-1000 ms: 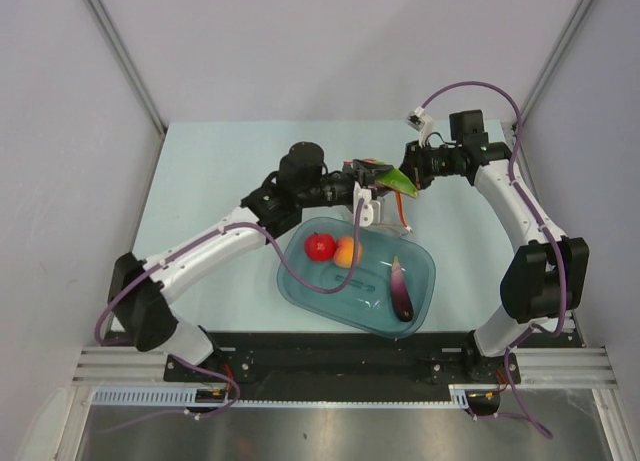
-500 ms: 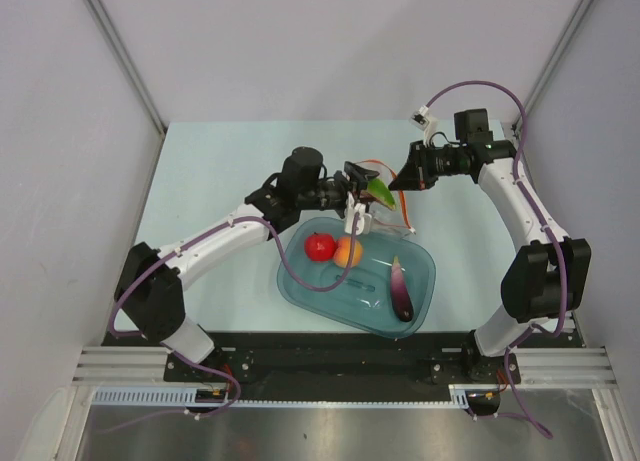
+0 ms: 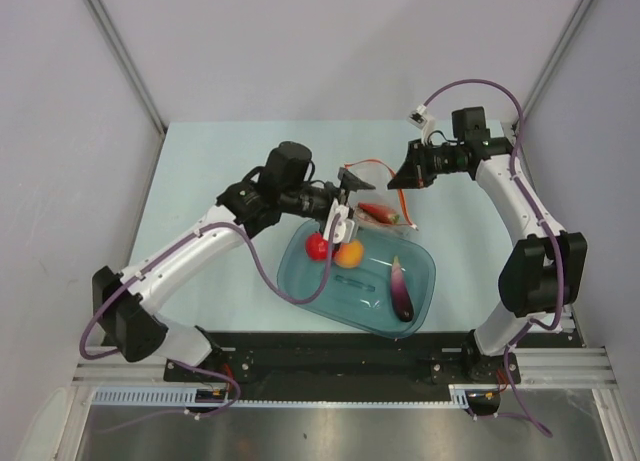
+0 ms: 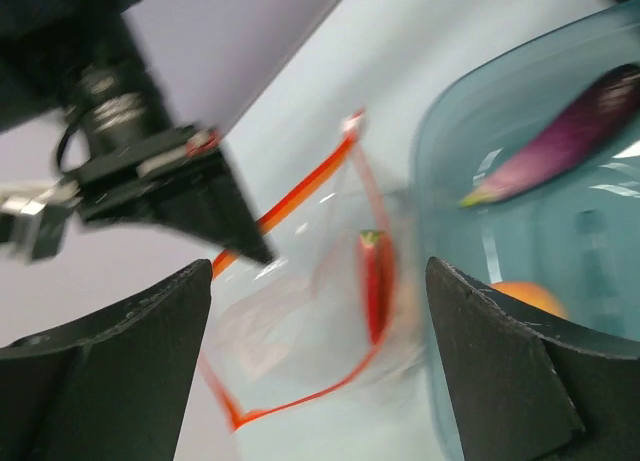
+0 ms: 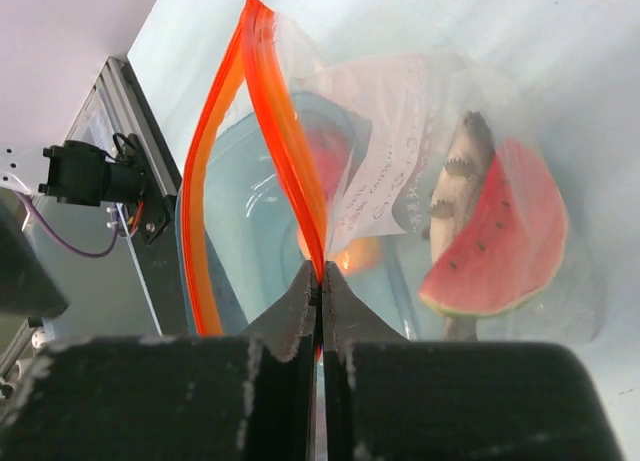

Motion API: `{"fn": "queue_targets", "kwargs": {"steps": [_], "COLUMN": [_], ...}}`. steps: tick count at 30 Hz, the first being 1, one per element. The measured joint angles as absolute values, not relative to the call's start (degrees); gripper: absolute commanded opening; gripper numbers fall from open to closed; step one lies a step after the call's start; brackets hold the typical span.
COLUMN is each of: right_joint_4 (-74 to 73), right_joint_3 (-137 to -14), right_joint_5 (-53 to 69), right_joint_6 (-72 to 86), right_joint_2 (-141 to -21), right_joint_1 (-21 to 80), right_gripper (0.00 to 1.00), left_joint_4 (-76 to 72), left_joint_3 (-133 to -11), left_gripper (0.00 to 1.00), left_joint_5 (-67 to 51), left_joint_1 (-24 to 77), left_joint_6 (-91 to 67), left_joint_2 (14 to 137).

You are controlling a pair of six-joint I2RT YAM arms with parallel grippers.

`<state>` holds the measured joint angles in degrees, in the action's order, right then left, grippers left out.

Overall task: Place the food in the zip-top bag and seal the zipper
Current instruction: Place the fake fruit in the zipper food storage bag, then pick up the fake vegetable from the bin.

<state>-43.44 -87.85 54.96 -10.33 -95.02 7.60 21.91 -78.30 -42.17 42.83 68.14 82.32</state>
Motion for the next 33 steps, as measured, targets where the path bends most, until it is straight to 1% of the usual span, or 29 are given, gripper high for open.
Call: {"fn": "queue_targets", "kwargs": {"steps": [3,6,10,14,17,22,31,33], "right_joint_4": [-43.42,-43.4,-43.38,-43.44,-43.46,-43.46,-43.48,-43.46], "right_joint_3": [-88.49,-89.25,-89.89,-89.93,-89.93,-89.91,-89.62,-89.32], "right_joint_5": [54.96,54.94,54.94,54.87,54.68,54.43,54.43,54.41], "right_joint_6": [-10.17,-10.13,-10.13,-10.15,-10.24,-10.37,-10.37,-10.37], "right_joint_2": [-96.16,-96.92,-97.12,-97.14,-97.14,-97.14,-97.14,-97.14], "right_joint_1": [7.6,7.53,7.42,7.42,7.42,7.38,7.38,7.38], "right_gripper": [0.0,0.0,0.0,0.0,0.0,0.0,0.0,0.0], "left_joint_4": [29.52,35.57,42.11,49.21,52.93,56.23,55.07,54.46], "left_joint_3": [-79.31,-79.68,-84.09,-93.25,-96.9,-96.97,-99.22,-99.26], "left_gripper": [0.88,0.86,0.83,0.8,0.78,0.77,0.77,0.74], "left_joint_5": [-44.97,-46.09,-46.68,-46.72,-46.33,-43.53,-39.29,-38.2], "left_joint_1": [44.93,47.68,50.81,52.93,54.33,58.15,61.91,62.3], "left_joint_6": [70.15,72.75,75.7,79.11,83.13,88.79,90.08,90.08], "left_joint_2": [81.91,84.6,94.48,106.45,111.7,115.83,123.28,124.2]}}
